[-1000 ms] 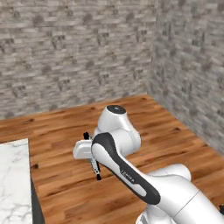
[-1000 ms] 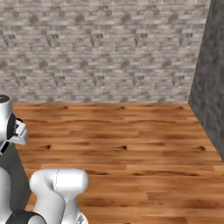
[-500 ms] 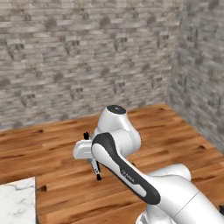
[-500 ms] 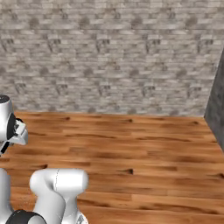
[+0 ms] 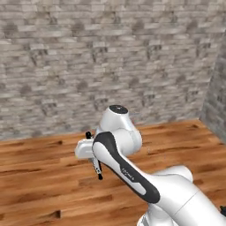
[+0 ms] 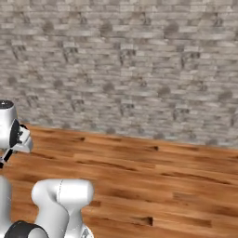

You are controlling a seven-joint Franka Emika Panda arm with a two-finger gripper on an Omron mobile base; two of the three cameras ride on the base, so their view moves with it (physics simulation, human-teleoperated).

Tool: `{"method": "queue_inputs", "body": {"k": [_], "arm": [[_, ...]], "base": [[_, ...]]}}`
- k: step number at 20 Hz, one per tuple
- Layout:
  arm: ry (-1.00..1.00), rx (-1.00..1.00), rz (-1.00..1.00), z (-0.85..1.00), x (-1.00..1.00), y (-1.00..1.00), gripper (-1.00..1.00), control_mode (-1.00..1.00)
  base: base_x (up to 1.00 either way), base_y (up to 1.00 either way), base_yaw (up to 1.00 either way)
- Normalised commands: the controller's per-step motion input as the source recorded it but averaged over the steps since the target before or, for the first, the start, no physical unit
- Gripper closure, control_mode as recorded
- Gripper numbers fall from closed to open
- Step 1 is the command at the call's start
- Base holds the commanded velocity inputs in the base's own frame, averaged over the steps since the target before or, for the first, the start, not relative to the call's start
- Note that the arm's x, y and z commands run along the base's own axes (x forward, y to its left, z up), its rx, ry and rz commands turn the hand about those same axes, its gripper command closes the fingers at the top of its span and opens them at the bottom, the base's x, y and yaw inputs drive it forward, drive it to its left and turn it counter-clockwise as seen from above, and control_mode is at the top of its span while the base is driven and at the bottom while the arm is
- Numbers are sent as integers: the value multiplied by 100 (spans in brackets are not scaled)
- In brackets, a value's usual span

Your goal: Take the tongs from the drawer on the left and place them on the dining counter next to the tray containing the kebab skewer.

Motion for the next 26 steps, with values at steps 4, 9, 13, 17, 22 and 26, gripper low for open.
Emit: {"method": "queue_inputs", "body": {"k": [4,9,13,17,22,26], "arm": [[0,0,0,0,0,0,100,100],[0,0,0,0,0,0,100,100],[0,0,0,0,0,0,100,100],[0,0,0,0,0,0,100,100],[0,0,0,0,0,0,100,100],[0,0,0,0,0,0,100,100]], "base": [[100,-3,56],[100,-2,59],[100,0,61],[100,0,61],[100,0,59],[100,0,52]]}}
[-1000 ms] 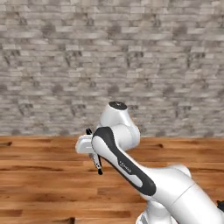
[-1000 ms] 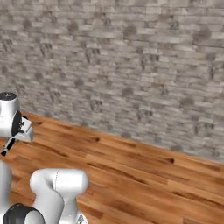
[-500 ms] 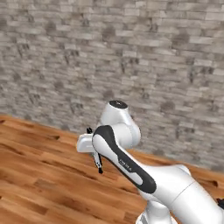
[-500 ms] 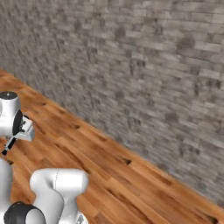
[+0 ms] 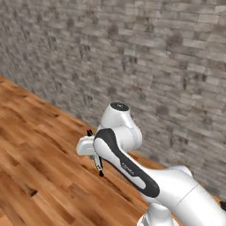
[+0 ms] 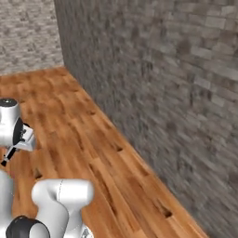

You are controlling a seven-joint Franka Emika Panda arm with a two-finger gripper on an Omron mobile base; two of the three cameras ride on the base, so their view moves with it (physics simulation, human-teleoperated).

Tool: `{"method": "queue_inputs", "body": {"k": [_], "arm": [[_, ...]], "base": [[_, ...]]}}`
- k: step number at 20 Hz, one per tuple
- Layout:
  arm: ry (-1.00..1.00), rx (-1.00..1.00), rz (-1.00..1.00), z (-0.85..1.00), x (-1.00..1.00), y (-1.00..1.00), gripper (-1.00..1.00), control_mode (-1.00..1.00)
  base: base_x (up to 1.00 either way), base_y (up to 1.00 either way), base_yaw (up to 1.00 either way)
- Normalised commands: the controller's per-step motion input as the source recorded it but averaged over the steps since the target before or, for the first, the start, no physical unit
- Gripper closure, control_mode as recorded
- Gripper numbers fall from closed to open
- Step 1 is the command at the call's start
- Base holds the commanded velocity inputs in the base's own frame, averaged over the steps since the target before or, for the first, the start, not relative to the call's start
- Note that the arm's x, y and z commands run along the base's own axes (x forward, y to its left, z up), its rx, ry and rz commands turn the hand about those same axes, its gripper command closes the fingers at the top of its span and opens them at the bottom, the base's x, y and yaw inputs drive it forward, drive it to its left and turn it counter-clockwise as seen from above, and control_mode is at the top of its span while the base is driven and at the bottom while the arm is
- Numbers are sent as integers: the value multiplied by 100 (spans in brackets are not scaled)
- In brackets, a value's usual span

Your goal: Take the tongs from the drawer on the left and place them on the dining counter next to the tray containing the kebab skewer.

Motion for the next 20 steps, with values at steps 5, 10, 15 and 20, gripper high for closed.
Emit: {"method": "queue_inputs", "body": {"k": [5,10,15,20], "arm": [[0,0,0,0,0,0,100,100],[0,0,0,0,0,0,100,100],[0,0,0,0,0,0,100,100],[0,0,0,0,0,0,100,100]], "base": [[100,0,51],[100,0,49],[100,0,49],[100,0,56]]}}
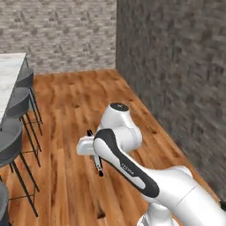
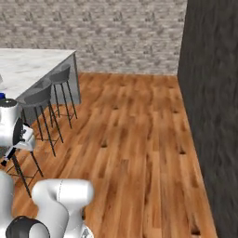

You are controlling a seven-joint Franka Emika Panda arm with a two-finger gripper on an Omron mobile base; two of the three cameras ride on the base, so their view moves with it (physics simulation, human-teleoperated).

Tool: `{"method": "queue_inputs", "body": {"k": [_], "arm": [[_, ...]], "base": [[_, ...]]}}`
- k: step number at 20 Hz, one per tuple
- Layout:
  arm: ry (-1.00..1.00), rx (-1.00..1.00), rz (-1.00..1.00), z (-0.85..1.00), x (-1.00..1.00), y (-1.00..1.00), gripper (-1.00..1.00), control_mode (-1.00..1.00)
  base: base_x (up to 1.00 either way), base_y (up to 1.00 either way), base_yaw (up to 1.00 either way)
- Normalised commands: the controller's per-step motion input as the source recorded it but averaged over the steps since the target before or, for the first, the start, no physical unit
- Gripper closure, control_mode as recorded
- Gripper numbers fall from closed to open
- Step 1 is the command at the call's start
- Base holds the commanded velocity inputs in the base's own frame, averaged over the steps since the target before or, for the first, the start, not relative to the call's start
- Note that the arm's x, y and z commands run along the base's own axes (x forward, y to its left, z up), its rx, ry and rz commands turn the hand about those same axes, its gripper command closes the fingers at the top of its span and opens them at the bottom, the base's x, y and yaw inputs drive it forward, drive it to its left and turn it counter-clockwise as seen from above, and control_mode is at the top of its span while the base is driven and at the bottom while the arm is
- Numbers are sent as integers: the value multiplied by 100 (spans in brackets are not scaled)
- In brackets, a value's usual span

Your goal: Take the tongs from the drawer on the left and place them on the dining counter next to the tray containing the kebab skewer.

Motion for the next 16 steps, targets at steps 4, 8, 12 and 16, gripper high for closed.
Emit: {"method": "queue_inputs", "body": {"k": [4,8,12,16], "arm": [[0,0,0,0,0,0,100,100],[0,0,0,0,0,0,100,100],[0,0,0,0,0,0,100,100],[0,0,0,0,0,0,100,100]], "base": [[100,0,57],[100,-1,58],[100,-5,60],[94,-2,71]]}}
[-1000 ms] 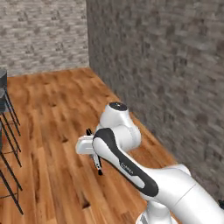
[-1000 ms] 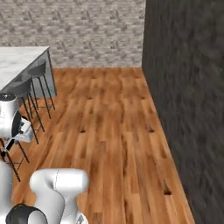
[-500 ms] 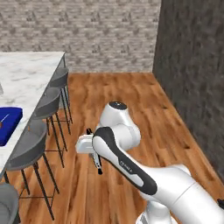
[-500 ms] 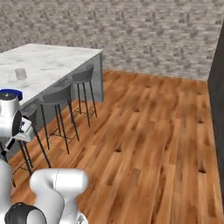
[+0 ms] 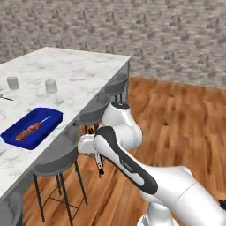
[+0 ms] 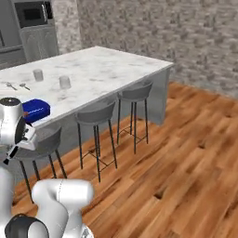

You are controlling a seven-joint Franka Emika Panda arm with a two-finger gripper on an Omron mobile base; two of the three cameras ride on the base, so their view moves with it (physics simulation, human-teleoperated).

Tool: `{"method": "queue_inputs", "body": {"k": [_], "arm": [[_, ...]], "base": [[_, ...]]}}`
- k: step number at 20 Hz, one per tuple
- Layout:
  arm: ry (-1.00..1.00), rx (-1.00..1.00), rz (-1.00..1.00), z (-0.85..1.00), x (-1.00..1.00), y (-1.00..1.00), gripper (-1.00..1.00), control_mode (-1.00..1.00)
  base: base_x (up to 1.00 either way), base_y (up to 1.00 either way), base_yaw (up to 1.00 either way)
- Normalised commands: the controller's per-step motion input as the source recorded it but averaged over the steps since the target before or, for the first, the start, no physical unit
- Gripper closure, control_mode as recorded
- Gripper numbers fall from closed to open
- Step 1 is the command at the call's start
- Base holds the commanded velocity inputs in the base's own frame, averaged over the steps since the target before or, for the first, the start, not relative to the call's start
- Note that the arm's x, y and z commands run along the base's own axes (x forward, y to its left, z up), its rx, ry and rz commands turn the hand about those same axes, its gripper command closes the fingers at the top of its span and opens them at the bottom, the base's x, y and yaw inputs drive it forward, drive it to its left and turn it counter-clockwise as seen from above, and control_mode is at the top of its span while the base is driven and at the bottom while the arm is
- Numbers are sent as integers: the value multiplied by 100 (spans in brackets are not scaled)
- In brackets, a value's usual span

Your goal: Take the tongs from the drawer on the left and place them on the dining counter next to the tray containing the kebab skewer.

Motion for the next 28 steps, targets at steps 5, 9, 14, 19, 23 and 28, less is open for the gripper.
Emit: {"method": "queue_inputs", "body": {"k": [5,9,14,19,23,28], "arm": [[0,0,0,0,0,0,100,100],[0,0,0,0,0,0,100,100],[0,0,0,0,0,0,100,100],[0,0,0,0,0,0,100,100],[0,0,0,0,0,0,100,100],[1,1,3,0,20,-3,100,-100]], "base": [[67,0,80],[49,0,84],[85,-1,60],[100,-6,13],[100,-68,6],[79,-19,10]]}}
